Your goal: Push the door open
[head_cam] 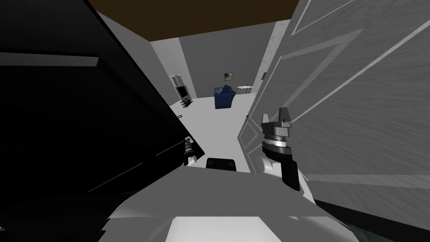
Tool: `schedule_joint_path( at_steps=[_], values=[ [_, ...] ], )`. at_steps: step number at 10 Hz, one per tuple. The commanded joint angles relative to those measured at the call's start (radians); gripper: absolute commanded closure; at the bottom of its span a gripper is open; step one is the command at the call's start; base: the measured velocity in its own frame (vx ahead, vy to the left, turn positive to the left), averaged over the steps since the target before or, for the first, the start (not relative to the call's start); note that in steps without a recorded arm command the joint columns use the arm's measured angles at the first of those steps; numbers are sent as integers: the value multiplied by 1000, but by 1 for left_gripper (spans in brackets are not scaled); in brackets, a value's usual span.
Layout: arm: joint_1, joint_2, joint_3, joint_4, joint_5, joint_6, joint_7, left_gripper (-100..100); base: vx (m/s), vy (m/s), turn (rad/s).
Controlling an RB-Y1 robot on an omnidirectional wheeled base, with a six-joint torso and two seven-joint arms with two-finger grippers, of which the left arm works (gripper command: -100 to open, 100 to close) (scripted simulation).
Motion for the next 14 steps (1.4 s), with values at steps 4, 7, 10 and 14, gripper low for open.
schedule_joint_path(
  at_steps=[4, 7, 10, 14],
  values=[
    [20, 18, 68, -12, 60, -21, -29, 100, 180, 49, -44],
    [27, 19, 94, -18, 86, -21, -41, 100, 53, 20, -31],
    [37, 19, 129, -26, 121, -22, -59, 100, 115, 43, -10],
    [63, -9, 136, -66, 138, -1, -73, -100, 4, -98, 21]
  ],
)
